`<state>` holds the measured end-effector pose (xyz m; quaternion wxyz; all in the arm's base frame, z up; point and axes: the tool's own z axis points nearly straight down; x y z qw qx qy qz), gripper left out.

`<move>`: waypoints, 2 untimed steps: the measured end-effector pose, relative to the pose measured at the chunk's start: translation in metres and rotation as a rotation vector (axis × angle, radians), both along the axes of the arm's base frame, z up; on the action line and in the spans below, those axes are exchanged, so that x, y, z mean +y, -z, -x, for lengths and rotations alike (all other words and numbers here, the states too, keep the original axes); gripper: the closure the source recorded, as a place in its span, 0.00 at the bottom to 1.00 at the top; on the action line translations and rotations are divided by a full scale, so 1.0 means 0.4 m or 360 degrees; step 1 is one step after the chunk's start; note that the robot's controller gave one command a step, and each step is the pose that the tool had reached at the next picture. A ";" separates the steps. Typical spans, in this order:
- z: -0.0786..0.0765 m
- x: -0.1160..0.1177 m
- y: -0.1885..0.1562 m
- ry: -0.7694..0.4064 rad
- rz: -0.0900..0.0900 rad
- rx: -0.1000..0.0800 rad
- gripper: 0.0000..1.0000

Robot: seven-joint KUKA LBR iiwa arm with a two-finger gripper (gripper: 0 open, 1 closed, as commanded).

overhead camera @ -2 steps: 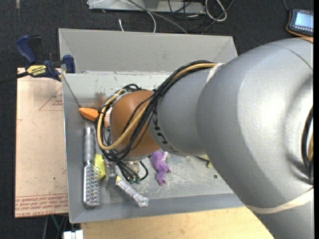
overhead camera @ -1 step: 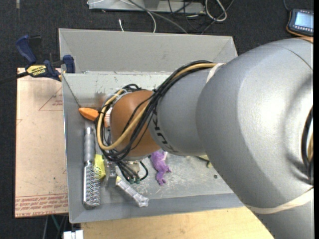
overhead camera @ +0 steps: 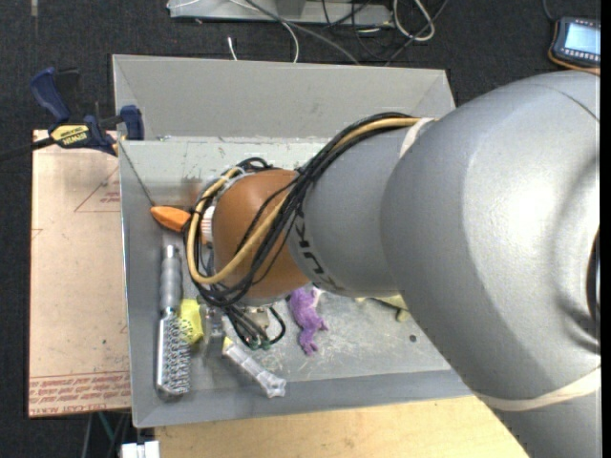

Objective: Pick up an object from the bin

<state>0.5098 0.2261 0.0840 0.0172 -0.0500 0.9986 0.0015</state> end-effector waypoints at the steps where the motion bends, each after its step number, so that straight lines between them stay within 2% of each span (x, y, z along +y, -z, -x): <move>1: -0.001 -0.001 -0.014 0.0002 0.0000 -0.0003 1.00; 2: 0.005 -0.003 -0.075 0.0003 0.0005 0.0010 1.00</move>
Offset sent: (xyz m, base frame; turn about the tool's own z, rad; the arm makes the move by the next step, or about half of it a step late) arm -0.0005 0.0003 0.0603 0.0003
